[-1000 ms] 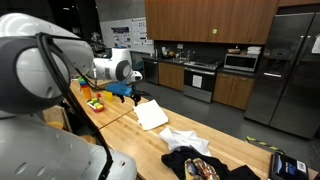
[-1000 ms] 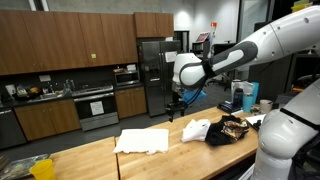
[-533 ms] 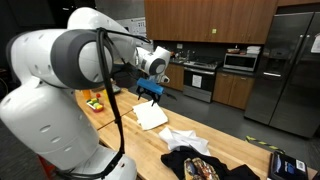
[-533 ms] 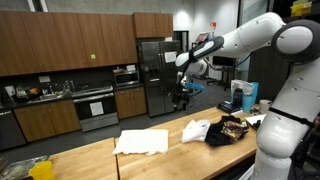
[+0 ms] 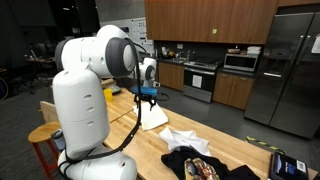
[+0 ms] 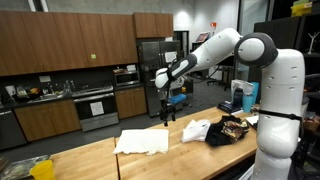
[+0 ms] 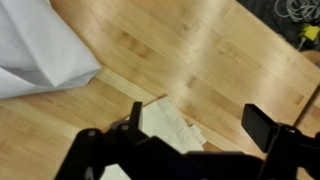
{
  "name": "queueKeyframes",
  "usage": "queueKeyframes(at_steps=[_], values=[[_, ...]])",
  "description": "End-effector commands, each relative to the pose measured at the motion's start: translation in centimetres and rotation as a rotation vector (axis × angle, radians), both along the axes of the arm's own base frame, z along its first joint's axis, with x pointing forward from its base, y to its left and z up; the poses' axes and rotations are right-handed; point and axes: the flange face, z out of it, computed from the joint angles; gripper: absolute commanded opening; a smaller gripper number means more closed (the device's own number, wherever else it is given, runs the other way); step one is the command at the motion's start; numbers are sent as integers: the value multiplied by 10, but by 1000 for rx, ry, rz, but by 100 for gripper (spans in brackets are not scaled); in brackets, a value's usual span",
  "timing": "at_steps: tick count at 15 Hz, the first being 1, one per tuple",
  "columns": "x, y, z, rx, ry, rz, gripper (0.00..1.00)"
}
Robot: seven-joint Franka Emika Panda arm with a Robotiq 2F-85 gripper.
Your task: Pick up to unfold the tote bag
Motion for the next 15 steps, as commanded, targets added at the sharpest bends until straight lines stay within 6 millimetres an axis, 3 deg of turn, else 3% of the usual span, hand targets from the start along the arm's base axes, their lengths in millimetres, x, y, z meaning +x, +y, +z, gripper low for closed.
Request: queueKeyframes(at_steps=[1, 5, 7, 15], values=[[26, 50, -22, -58, -128, -120, 100], [22, 91, -35, -136, -342, -166, 100], [15, 94, -40, -180, -266, -174, 100], [15, 94, -45, -167, -265, -165, 100]])
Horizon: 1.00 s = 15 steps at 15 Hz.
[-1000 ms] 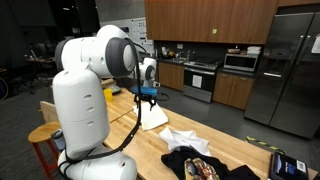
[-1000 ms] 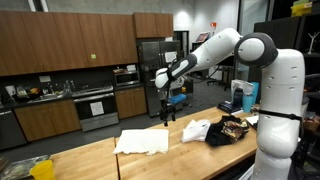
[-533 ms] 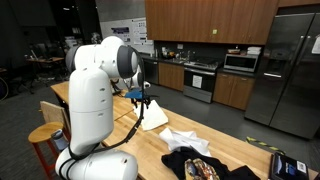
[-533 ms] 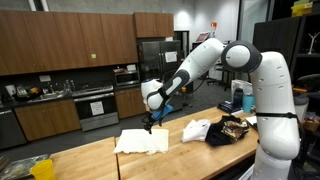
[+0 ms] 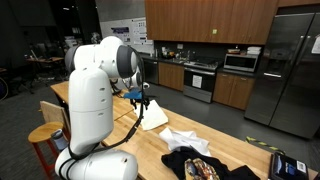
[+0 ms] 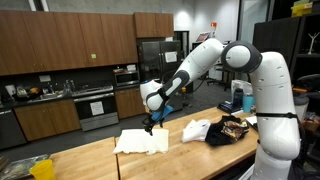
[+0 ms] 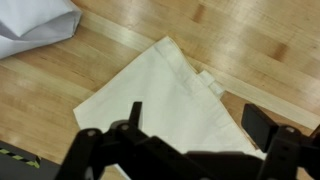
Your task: Pick up to unfold the tote bag
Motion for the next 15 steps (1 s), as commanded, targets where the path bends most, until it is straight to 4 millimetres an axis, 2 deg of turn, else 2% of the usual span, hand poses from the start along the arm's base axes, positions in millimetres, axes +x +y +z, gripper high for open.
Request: queueKeyframes(at_steps=[1, 3, 8, 11, 15], values=[[2, 4, -2, -3, -15, -3, 100], [15, 4, -6, -46, -99, -69, 100], [69, -11, -23, -138, -308, -247, 100], [96, -15, -43, -204, -358, -333, 100], [119, 0, -68, -236, -281, -332, 100]])
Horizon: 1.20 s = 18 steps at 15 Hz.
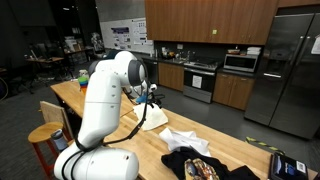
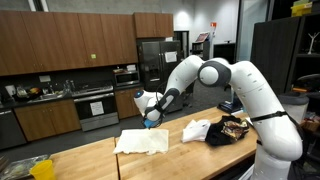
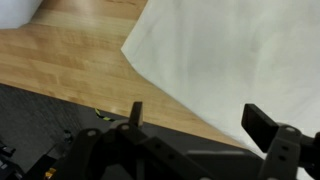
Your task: Pick up to unfold the tote bag
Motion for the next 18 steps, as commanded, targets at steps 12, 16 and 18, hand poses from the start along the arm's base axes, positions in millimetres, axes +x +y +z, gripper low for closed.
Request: queueKeyframes(at_steps=[12, 16, 18], values=[[17, 18, -14, -14, 22, -10, 100], [20, 19, -14, 76, -14, -31, 100], [29, 22, -20, 179, -31, -43, 100]])
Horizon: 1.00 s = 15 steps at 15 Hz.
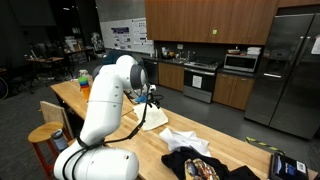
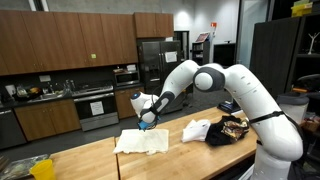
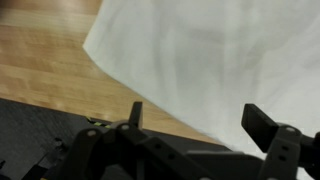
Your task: Pick up to unfold the tote bag
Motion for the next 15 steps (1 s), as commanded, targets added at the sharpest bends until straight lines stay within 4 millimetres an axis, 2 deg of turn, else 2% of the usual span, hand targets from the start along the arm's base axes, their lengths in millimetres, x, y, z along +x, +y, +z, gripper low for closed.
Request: queueKeyframes(at_steps=[1, 5, 9, 12, 15], values=[[16, -3, -7, 153, -31, -19, 100], [43, -27, -13, 270, 15, -57, 100], [75, -49, -8, 332, 6, -24, 100], [90, -39, -1, 327, 2, 109, 100], [84, -5, -1, 335, 19, 287, 100]])
